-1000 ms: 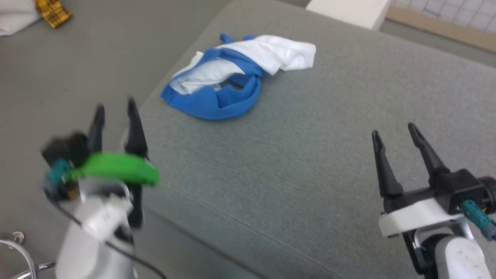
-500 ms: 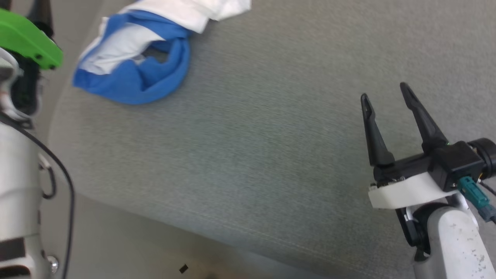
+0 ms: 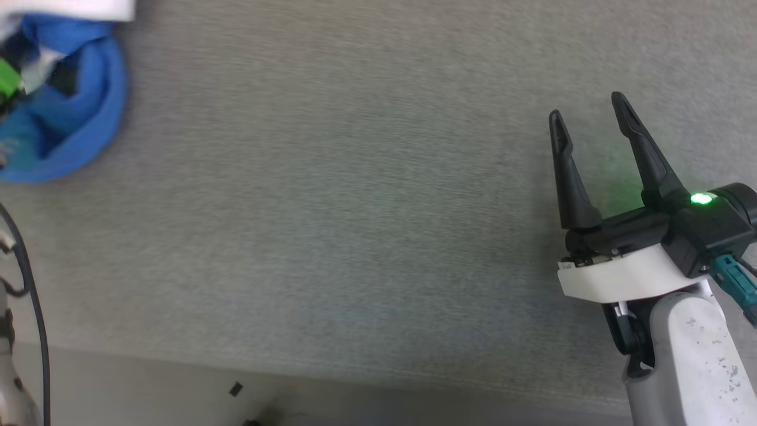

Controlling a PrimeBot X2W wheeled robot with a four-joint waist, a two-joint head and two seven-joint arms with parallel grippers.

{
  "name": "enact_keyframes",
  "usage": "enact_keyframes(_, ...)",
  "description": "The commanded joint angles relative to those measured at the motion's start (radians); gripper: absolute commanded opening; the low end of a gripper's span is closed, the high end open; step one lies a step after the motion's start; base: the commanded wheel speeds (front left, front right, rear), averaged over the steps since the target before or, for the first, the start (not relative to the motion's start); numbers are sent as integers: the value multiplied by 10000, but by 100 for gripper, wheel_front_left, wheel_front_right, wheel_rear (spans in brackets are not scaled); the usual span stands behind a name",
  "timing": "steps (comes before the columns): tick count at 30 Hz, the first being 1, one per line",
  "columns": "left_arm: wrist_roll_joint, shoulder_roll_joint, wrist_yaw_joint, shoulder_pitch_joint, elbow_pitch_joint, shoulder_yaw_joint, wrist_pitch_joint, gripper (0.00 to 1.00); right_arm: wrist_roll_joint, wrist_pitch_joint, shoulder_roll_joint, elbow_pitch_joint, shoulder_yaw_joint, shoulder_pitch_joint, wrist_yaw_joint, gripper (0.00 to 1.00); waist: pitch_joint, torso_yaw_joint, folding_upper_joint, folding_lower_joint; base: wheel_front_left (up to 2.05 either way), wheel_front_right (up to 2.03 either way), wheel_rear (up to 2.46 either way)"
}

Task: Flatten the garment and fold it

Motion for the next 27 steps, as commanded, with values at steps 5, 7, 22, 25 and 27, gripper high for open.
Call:
enact_keyframes(5,-284,-36,767,1137,-277,193,1049,100,167,-219,-6,200,-11,-235,-15,100,649,-819,0,-1,0,0,0)
enact_keyframes(7,-477,-122,786,1496,-491,222,1361,100,188,-265,-6,278,-45,-275,-15,100,537,-829,0,-1,0,0,0)
enact_keyframes(22,1679,1109,-706,1129,-1578,-472,-2777,0,490,-530,-6,1111,-630,696,-15,100,-2723,-526,0,-1,0,0,0)
enact_keyframes(25,2306,1131,-1053,546,-1441,-952,-4075,0,559,-524,-6,1240,-805,1097,-15,100,-3525,-547,0,-1,0,0,0)
enact_keyframes(27,2620,1064,-1282,201,-1352,-1310,-4706,0,631,-526,-6,1316,-891,1332,-15,100,-3998,-620,0,-1,0,0,0)
